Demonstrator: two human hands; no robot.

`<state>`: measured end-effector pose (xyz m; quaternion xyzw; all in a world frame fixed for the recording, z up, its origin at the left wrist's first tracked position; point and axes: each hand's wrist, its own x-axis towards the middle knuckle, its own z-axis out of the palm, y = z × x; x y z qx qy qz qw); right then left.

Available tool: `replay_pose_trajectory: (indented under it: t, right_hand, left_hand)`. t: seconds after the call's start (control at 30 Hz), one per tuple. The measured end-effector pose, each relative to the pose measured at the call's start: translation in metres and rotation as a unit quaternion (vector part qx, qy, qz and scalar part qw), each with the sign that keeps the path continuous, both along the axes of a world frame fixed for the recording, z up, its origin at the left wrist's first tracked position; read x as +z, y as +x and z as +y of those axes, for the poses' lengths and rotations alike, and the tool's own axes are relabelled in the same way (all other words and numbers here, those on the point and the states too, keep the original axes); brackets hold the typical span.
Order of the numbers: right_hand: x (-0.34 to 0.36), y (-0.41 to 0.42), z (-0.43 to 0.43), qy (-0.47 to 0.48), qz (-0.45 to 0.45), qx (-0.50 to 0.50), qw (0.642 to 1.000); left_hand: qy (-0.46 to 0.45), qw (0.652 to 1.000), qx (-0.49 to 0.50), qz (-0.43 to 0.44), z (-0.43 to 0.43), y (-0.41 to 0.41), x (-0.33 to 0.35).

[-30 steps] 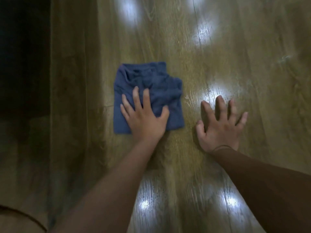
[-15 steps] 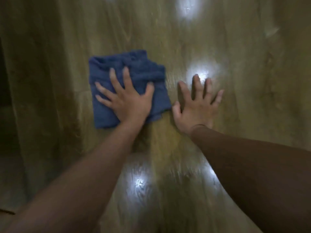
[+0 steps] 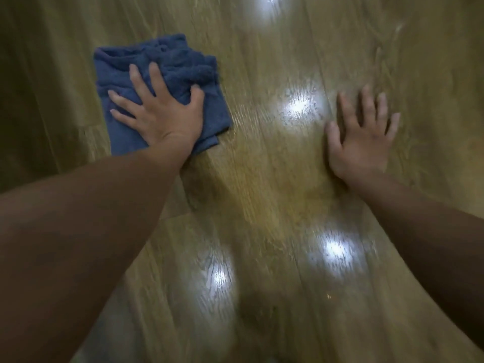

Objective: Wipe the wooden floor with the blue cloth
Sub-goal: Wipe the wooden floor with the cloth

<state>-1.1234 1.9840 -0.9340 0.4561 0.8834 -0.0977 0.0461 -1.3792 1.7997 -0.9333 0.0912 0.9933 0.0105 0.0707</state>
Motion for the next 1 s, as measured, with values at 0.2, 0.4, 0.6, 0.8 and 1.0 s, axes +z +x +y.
replay_pose_trajectory:
  t: [0.2,0.4,0.6,0.8,1.0]
  right_hand:
    - [-0.008,0.004,0.003,0.007,0.014,0.017,1.000]
    - [-0.008,0.008,0.002,0.010,0.013,0.011,1.000]
    - [-0.008,0.005,0.003,0.021,0.022,0.010,0.999]
    - [-0.012,0.005,0.004,0.032,0.014,0.012,0.999]
    - [-0.011,0.004,0.004,0.016,0.032,0.007,0.999]
  left_hand:
    - [0.024,0.991,-0.130,0.007,-0.030,0.068,0.008]
    - [0.013,0.871,-0.484,-0.078,-0.083,0.209,0.018]
    - [-0.006,0.866,-0.499,-0.041,0.005,0.066,0.015]
    - [-0.023,0.975,-0.216,-0.043,0.166,0.018,0.008]
    - [-0.014,0.977,-0.212,-0.019,0.169,0.020,0.003]
